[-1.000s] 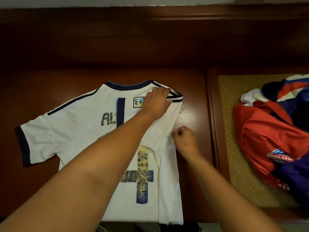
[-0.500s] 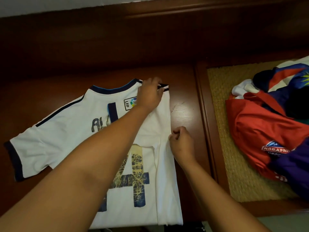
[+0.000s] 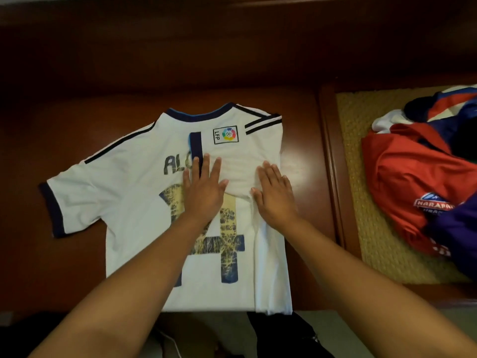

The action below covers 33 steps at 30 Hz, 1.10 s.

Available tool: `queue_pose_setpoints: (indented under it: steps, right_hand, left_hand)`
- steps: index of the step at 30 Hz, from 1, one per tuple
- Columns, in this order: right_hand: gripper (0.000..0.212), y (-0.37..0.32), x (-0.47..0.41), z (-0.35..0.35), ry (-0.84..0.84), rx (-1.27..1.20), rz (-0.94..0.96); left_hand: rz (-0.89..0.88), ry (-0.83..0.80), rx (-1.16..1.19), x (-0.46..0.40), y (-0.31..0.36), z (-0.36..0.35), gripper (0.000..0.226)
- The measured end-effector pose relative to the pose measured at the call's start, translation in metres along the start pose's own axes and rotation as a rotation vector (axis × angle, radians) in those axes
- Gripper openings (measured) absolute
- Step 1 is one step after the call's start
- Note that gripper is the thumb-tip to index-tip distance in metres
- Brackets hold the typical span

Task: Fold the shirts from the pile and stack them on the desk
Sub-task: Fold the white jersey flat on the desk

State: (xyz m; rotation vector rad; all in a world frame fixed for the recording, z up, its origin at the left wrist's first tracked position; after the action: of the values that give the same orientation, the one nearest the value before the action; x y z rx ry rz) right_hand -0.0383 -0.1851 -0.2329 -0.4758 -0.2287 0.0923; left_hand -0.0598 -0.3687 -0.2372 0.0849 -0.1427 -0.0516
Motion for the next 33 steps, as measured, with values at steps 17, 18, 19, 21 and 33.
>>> queue_pose_setpoints:
  steps: [17, 18, 19, 21, 33]
  right_hand:
    - [0.025, 0.01, 0.303, -0.041, 0.317, -0.528, -0.632]
    - [0.028, 0.013, 0.307, -0.046, 0.278, -0.559, -0.701]
    - [0.031, 0.016, 0.308, -0.052, 0.236, -0.58, -0.742]
    - [0.038, 0.02, 0.305, -0.06, 0.154, -0.635, -0.775]
    - [0.013, 0.039, 0.279, -0.097, 0.05, -0.798, -0.713]
  left_hand:
    - [0.218, -0.081, 0.744, 0.32, 0.04, -0.034, 0.016]
    - [0.281, -0.129, 0.782, 0.325, 0.04, -0.035, 0.018]
    - [0.34, -0.2, 0.84, 0.329, 0.04, -0.037, 0.021]
    - [0.429, -0.34, 0.978, 0.331, 0.045, -0.042, 0.035]
    - [0.488, -0.415, 1.159, 0.302, 0.087, -0.071, 0.03]
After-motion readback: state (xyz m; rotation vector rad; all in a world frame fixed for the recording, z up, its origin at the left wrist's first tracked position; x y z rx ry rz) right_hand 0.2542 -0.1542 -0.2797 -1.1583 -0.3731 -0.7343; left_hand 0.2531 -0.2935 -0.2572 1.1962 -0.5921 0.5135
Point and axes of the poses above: each hand's wrist, its own x-axis away from the middle knuckle, its own z-axis out of the back of the hand, y = z × x, the point moved 3 cm from there along -x, towards the middle knuckle, and after that the axes turned 7 degrees about y, right-handed, at the moved point
